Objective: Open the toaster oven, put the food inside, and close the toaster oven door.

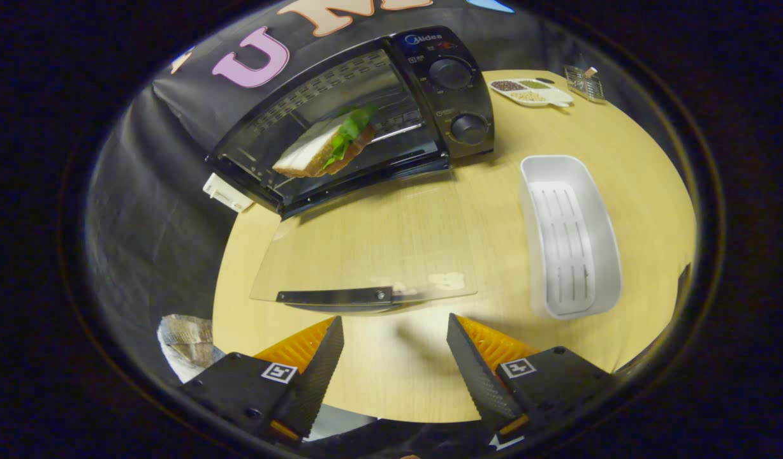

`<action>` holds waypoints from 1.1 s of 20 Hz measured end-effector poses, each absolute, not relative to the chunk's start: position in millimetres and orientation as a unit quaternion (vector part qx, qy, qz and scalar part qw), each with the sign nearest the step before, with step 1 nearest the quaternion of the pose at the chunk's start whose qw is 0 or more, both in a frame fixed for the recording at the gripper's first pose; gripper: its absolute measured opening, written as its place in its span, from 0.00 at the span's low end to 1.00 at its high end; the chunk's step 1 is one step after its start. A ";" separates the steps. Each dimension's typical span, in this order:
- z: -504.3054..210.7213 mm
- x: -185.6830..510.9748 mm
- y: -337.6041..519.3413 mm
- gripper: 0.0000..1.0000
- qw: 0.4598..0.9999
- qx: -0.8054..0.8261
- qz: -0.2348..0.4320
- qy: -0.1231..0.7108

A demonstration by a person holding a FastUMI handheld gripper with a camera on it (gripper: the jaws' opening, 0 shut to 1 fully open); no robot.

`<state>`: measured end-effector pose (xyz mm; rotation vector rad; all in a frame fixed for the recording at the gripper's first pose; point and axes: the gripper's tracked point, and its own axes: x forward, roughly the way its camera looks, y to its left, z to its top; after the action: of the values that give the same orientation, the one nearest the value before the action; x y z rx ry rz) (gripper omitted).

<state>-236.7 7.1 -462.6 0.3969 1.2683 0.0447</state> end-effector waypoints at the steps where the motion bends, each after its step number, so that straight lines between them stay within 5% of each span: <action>1: -462.1 -234.6 4.9 0.99 0.790 0.178 0.021 0.586; 22: -372.4 -114.3 7.7 0.99 0.871 0.171 0.051 0.458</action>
<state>-114.3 7.7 -372.4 0.3577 0.9565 0.1058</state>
